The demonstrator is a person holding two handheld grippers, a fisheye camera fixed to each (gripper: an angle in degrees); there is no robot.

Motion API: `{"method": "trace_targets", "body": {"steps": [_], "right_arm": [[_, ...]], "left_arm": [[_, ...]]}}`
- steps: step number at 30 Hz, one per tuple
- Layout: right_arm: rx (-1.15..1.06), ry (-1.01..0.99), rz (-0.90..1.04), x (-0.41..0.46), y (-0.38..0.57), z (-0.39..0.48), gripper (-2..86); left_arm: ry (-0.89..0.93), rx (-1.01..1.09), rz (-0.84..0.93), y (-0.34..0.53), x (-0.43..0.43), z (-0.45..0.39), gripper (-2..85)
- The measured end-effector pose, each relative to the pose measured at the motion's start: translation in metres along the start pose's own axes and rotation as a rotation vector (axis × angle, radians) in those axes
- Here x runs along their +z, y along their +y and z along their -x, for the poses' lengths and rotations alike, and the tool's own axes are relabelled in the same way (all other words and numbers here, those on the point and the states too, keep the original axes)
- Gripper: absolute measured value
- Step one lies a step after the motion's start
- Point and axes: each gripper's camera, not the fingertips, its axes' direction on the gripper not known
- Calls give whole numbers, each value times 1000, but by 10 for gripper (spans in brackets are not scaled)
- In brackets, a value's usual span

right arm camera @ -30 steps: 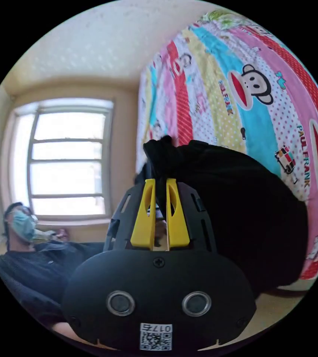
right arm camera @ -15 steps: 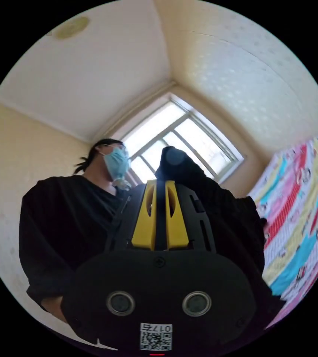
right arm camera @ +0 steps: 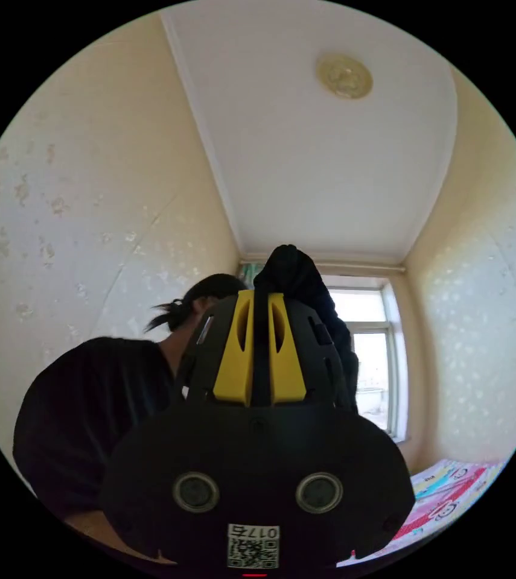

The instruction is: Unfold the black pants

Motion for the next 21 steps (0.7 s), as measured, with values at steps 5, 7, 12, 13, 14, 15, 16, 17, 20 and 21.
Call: {"method": "trace_targets", "body": {"steps": [5, 7, 12, 13, 14, 15, 16, 17, 20, 21], "right_arm": [[92, 412, -27, -14, -53, -106, 19], [153, 640, 57, -12, -68, -181, 23], [444, 1190, 538, -45, -27, -404, 48], [529, 1285, 616, -69, 5, -424, 58], [541, 1344, 694, -91, 41, -432, 57], [537, 1361, 744, -101, 60, -436, 56], [552, 1367, 869, -123, 104, -445, 59], [608, 1327, 1013, -149, 155, -454, 62], [848, 1184, 1232, -224, 299, -442, 71], [915, 1163, 1248, -240, 326, -436, 71]], "left_arm": [[-368, 81, -146, -105, -2, -30, 18], [-716, 151, -62, -168, 14, 6, 22], [-1346, -103, 166, -238, -8, 192, 36], [-1399, -232, 225, -224, -38, 228, 39], [-1417, -278, 257, -214, -53, 240, 41], [-1465, -352, 317, -183, -84, 259, 44], [-1519, -412, 372, -143, -118, 272, 46], [-1544, -443, 407, -120, -135, 277, 46], [-1644, -736, 644, 13, -227, 296, 51], [-1670, -873, 728, 69, -262, 295, 55]]}}
